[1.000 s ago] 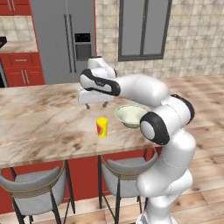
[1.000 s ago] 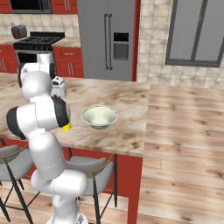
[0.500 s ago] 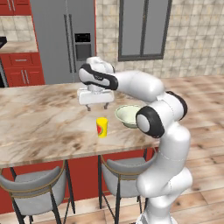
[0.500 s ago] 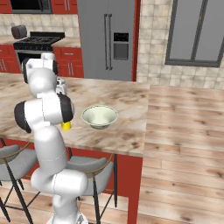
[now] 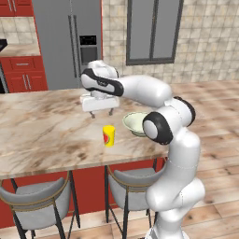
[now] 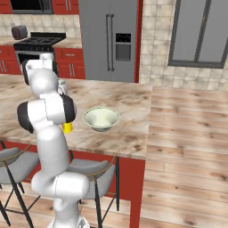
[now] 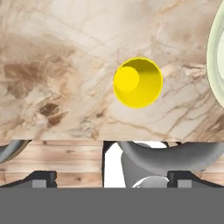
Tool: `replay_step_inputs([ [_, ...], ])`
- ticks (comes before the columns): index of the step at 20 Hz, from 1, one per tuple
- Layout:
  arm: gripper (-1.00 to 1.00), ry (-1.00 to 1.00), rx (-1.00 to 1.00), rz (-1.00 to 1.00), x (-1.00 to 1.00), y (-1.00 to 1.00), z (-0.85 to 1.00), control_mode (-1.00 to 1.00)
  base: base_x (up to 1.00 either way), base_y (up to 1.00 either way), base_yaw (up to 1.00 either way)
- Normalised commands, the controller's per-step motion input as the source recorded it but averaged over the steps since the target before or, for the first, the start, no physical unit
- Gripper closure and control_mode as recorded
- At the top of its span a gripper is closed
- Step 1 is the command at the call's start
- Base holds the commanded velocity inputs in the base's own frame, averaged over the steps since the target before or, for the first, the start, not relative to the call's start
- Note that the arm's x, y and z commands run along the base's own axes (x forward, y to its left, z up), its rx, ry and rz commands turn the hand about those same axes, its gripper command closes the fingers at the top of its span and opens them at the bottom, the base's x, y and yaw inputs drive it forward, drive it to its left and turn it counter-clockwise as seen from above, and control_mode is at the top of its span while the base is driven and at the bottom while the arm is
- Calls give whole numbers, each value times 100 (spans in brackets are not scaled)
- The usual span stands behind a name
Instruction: Place the cup inside the bowl on the dining table and move the bowl to any counter.
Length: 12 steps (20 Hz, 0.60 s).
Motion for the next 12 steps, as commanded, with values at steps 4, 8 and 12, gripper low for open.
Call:
replay_step_inputs([
  [4, -100, -16, -1, 0, 0, 2, -9, -100, 0, 0, 0],
  [8, -100, -18, 0, 0, 0, 0, -8, -100, 0, 0, 0],
  [12, -100, -20, 0, 0, 1, 0, -7, -100, 0, 0, 0],
])
